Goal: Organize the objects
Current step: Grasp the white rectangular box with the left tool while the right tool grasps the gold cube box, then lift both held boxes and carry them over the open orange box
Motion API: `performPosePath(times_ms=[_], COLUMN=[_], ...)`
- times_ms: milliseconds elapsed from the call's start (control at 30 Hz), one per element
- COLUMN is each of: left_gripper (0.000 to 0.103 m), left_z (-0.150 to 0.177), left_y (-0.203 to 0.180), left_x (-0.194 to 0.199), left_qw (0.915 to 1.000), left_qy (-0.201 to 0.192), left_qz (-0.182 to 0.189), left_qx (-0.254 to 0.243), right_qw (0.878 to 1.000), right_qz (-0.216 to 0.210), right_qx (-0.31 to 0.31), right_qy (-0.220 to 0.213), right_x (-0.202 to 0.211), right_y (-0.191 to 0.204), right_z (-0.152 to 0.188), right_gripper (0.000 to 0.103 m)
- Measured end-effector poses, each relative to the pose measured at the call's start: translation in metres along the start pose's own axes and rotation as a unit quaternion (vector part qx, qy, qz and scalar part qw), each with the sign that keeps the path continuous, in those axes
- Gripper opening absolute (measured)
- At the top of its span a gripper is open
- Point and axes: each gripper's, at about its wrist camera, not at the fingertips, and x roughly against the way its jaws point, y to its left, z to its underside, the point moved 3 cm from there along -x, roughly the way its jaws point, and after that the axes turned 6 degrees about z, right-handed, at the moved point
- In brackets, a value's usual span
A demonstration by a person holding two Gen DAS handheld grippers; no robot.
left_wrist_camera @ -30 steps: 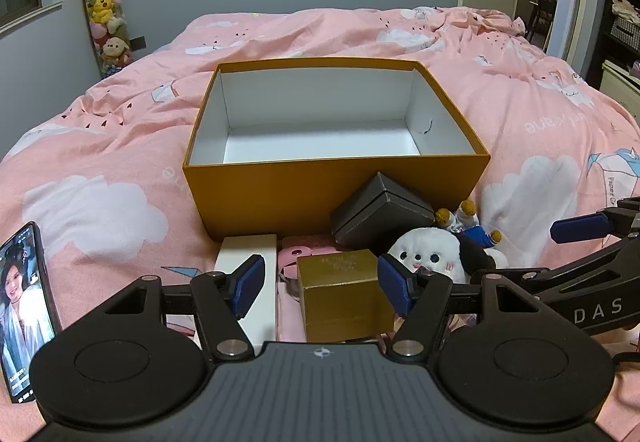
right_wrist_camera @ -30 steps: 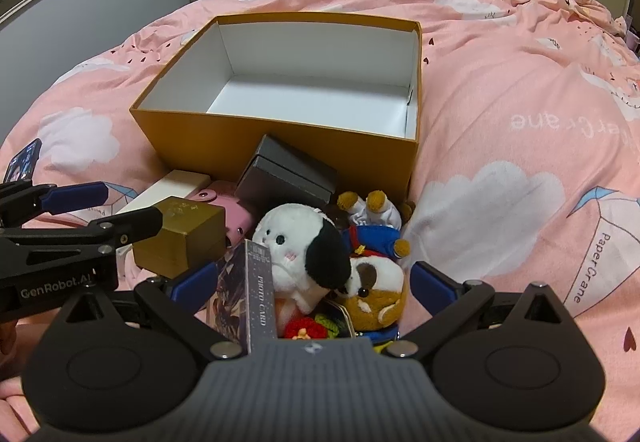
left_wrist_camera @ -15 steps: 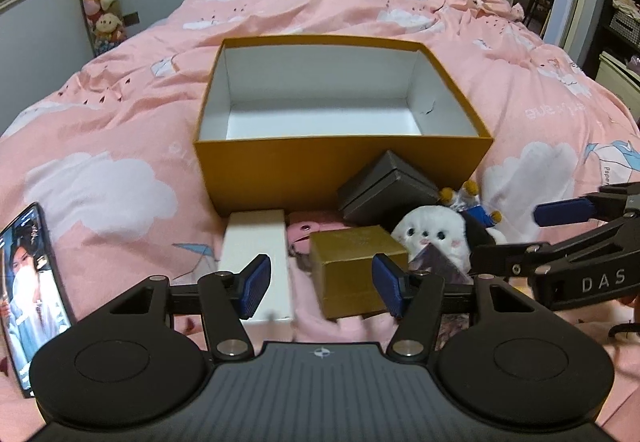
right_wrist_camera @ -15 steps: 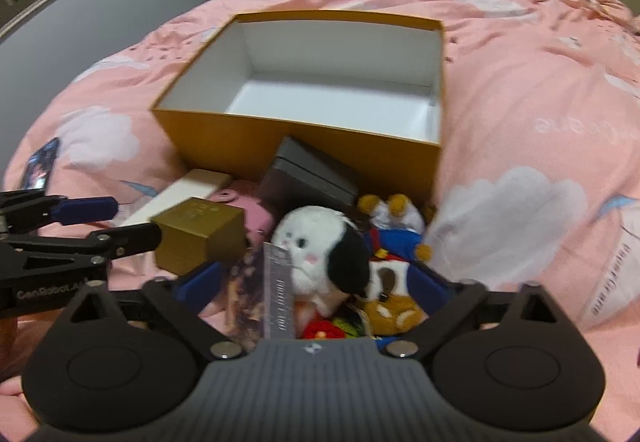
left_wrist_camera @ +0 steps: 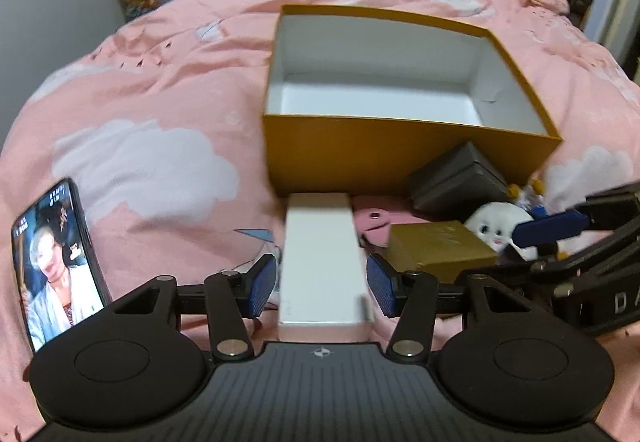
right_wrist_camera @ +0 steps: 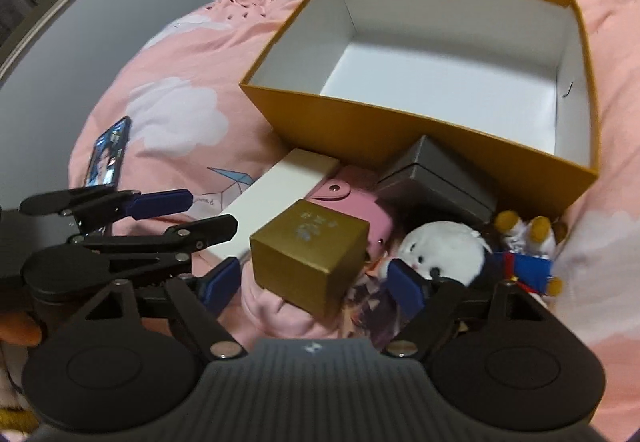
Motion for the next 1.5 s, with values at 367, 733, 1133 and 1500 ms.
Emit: performPosePath(times_ms=[367,733,1133,1500], left_gripper=[0.061,0.062,0.078,0.079], left_z=[-0.002,-0.006,-0.016,-0.024], left_y=[0.028,0.033,0.032,0.017], left_x=[-0.016,-0.025,-0.038,-0.072], left_qw=[0.999,0.9983,0.9947,0.9883], left_qy=[0.014,0.024,0.075,0.147], left_qz=[-0.014,-0.002,0.049,0.038], left_qx=[0.041,0.053,0.05,0.017], right_qw=[0.999,0.998,1.0,1.0], right_qz=[0.019,0.01,0.03,0.006], right_qx=[0.004,-0.006,-0.005,-0.021], right_qy=[0.04,0.061,0.003,0.017], right_x=[-0.034,-0.047,-0.008,-0.012], right_y=[0.014,0.011,-0.015,-0.027], right_z=[-0.007,-0.007,-0.027,-0.023], right_gripper=[0.087,0.074,0.07,0.07])
